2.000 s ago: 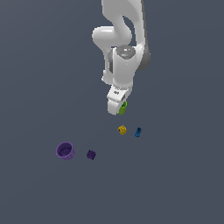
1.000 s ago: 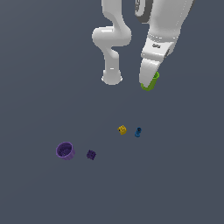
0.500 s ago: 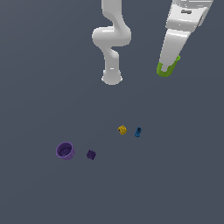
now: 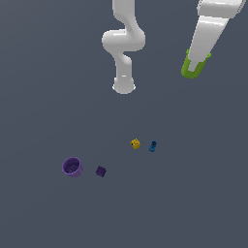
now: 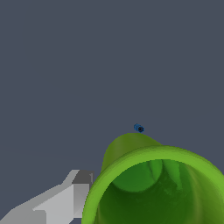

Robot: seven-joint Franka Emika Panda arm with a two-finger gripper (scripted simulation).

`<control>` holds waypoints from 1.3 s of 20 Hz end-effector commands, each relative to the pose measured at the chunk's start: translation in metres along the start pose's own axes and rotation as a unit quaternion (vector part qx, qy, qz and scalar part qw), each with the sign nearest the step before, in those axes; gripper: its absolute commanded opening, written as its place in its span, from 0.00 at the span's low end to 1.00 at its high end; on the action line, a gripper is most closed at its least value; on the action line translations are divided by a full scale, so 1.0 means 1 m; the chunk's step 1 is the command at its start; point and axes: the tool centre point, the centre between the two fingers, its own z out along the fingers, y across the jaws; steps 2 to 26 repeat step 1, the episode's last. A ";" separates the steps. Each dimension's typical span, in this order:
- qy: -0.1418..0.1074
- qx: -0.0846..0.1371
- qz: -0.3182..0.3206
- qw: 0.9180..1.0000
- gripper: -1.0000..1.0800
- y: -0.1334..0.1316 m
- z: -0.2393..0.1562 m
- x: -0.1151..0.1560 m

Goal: Pick up a designated object from a clutter of objects.

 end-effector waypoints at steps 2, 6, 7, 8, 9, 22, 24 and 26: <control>0.000 0.000 0.000 1.000 0.00 0.000 -0.002 0.001; 0.000 0.000 0.000 1.000 0.00 0.000 -0.002 0.001; 0.000 0.000 0.000 1.000 0.00 0.000 -0.002 0.001; 0.000 0.000 0.000 1.000 0.00 0.000 -0.002 0.001; 0.000 0.000 0.000 1.000 0.00 0.000 -0.002 0.001; 0.000 0.000 0.000 1.000 0.00 0.000 -0.002 0.001; 0.000 0.000 0.000 1.000 0.00 0.000 -0.002 0.001; 0.000 0.000 0.000 1.000 0.00 0.000 -0.002 0.001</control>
